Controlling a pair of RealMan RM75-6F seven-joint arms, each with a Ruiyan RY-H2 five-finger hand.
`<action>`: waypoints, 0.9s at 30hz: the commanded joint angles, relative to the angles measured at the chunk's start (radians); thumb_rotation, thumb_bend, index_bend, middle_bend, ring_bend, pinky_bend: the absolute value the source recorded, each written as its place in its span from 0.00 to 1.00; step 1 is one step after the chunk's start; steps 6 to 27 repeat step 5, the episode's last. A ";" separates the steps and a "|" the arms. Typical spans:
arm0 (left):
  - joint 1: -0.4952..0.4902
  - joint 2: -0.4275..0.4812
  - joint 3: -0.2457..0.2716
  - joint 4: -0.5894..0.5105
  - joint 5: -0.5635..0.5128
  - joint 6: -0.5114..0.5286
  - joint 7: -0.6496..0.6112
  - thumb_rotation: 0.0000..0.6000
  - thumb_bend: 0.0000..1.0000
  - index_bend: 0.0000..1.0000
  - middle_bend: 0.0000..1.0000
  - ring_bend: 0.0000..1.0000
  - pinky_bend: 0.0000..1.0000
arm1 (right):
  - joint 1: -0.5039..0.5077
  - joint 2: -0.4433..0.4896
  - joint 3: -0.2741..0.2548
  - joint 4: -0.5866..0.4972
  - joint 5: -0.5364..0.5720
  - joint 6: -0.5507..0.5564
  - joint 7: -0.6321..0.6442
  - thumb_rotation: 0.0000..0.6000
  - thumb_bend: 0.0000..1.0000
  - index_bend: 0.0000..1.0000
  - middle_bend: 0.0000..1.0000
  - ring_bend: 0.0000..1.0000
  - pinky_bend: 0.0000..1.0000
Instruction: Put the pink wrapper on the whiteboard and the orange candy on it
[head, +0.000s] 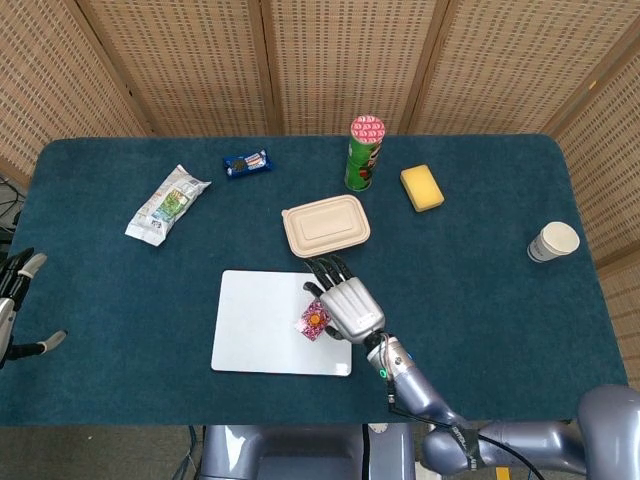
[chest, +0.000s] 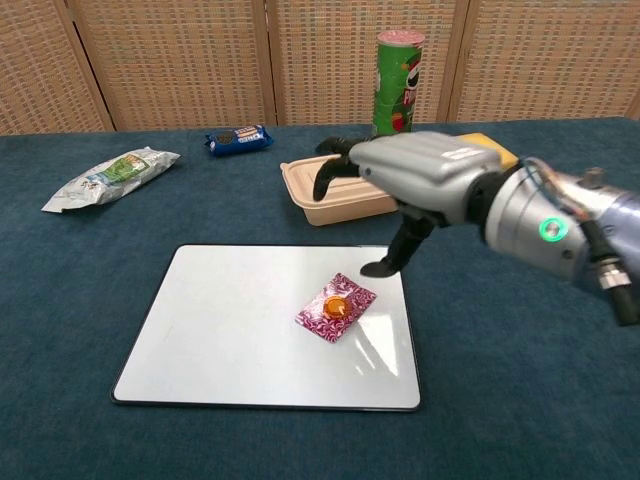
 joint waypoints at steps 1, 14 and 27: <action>0.009 -0.008 0.005 0.016 0.019 0.018 -0.012 1.00 0.00 0.00 0.00 0.00 0.00 | -0.136 0.215 -0.114 -0.007 -0.308 0.147 0.254 1.00 0.18 0.14 0.00 0.00 0.02; 0.019 -0.018 0.013 0.041 0.040 0.035 -0.031 1.00 0.00 0.00 0.00 0.00 0.00 | -0.267 0.316 -0.174 0.082 -0.400 0.327 0.350 1.00 0.01 0.02 0.00 0.00 0.02; 0.019 -0.018 0.013 0.041 0.040 0.035 -0.031 1.00 0.00 0.00 0.00 0.00 0.00 | -0.267 0.316 -0.174 0.082 -0.400 0.327 0.350 1.00 0.01 0.02 0.00 0.00 0.02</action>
